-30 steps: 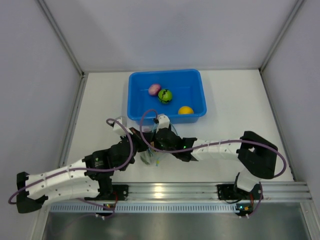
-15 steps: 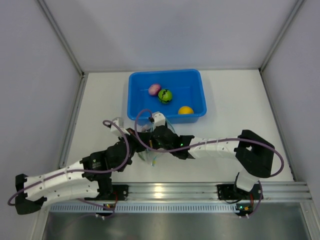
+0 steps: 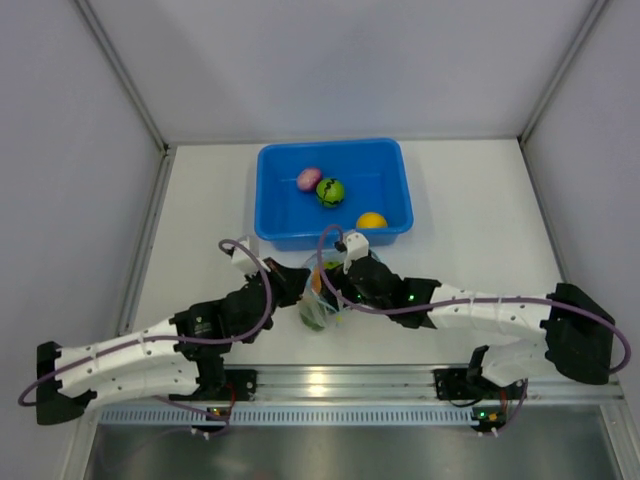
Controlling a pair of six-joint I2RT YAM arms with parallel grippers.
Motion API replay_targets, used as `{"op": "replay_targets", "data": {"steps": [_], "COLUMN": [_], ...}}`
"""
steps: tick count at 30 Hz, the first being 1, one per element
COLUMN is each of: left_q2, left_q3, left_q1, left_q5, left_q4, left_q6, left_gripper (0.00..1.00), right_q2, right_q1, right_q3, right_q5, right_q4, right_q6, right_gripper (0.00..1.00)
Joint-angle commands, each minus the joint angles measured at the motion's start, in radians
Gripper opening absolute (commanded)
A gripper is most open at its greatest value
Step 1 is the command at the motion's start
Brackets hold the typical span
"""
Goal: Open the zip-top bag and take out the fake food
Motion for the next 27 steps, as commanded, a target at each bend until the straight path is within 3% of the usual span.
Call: {"op": "replay_targets", "data": {"steps": [1, 10, 17, 22, 27], "left_q2": [0.049, 0.144, 0.133, 0.123, 0.126], "left_q3": [0.029, 0.043, 0.037, 0.025, 0.029], "left_q1": [-0.001, -0.001, -0.001, -0.001, -0.001], "left_q5": [0.021, 0.102, 0.095, 0.079, 0.082], "left_q4": [0.055, 0.145, 0.145, 0.145, 0.143], "left_q6": [-0.005, -0.059, -0.056, -0.060, -0.046], "left_gripper": [0.00, 0.00, 0.00, 0.00, 0.00], "right_q2": [-0.073, -0.010, 0.094, 0.131, 0.168], "right_q1": [-0.023, -0.032, -0.032, -0.032, -0.032], "right_q3": [-0.029, 0.007, 0.106, 0.095, 0.132], "right_q5": [-0.107, -0.080, 0.021, -0.011, -0.026], "right_q4": [0.108, 0.254, 0.073, 0.096, 0.015], "right_q6": [0.044, 0.221, 0.216, 0.229, 0.226], "right_gripper": [0.81, 0.81, 0.85, 0.84, 0.85]}}
